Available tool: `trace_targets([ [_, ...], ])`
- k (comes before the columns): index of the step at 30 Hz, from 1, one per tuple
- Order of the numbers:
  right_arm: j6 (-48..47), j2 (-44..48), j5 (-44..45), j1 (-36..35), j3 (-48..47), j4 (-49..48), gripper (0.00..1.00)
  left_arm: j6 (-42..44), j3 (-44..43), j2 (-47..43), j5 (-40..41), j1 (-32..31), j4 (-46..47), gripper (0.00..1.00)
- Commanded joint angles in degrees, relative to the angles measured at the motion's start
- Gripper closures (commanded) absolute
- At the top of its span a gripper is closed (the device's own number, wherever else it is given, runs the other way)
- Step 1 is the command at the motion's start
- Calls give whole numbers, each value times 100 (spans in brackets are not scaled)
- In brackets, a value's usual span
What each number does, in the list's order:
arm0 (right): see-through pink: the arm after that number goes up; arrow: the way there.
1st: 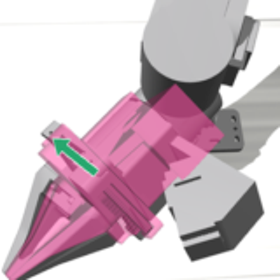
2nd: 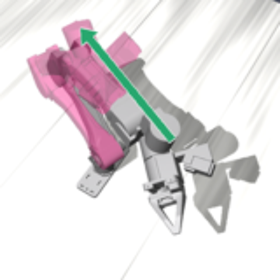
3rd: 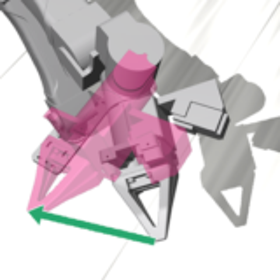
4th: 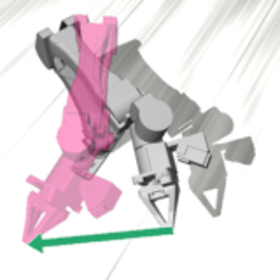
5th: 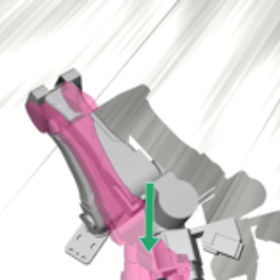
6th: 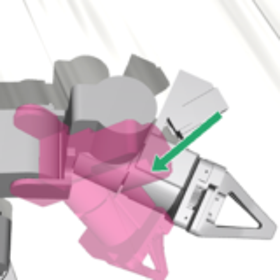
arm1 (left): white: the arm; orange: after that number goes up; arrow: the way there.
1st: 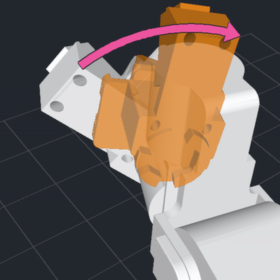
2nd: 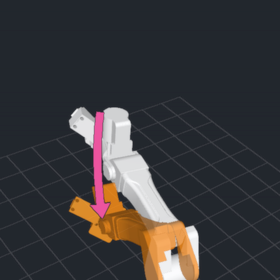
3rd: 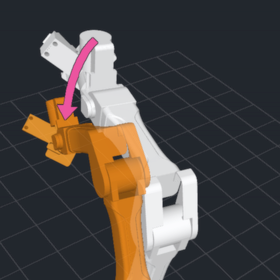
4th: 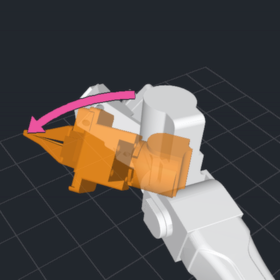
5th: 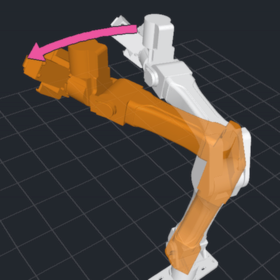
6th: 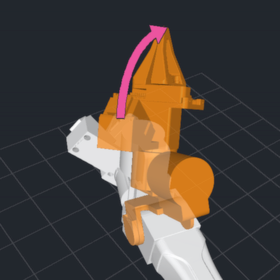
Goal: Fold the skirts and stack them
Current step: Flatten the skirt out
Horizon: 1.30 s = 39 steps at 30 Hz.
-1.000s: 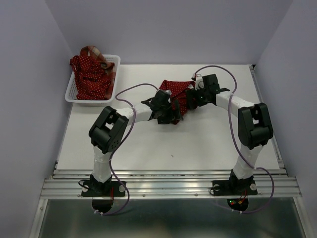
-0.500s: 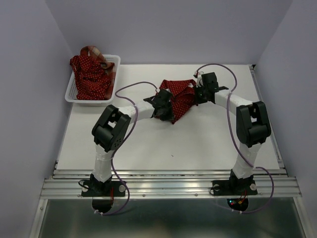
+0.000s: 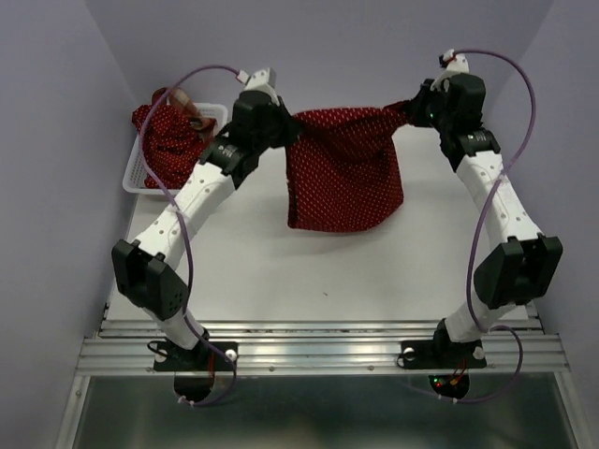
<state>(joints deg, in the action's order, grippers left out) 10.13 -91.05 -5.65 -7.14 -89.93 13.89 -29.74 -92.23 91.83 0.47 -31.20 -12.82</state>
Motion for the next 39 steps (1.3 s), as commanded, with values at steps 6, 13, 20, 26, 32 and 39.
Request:
trace_targets([
  [6, 279, -2021, -1422, -16, -4065, -413, 99, 1355, -4452, 1162, -21, 967, -696, 100],
  [13, 411, -1804, -1606, 90, -3371, -528, 98, 1288, -1759, -480, 269, 949, 429, 100],
  [20, 183, -872, -1413, 729, 241, -554, 86, 489, 2219, -1308, 238, -447, 1201, 82],
  [26, 254, -766, -912, 1214, 1698, -187, 16, -85, 3272, -1211, -443, -1457, 914, 1],
  [32, 410, -275, -1130, 1154, 1443, 299, 0, 337, 2519, -1546, 440, -1626, -34, 1],
  [39, 560, 359, -621, 65, 1952, 624, 0, -23, 2042, -923, 1035, -478, -284, 1],
])
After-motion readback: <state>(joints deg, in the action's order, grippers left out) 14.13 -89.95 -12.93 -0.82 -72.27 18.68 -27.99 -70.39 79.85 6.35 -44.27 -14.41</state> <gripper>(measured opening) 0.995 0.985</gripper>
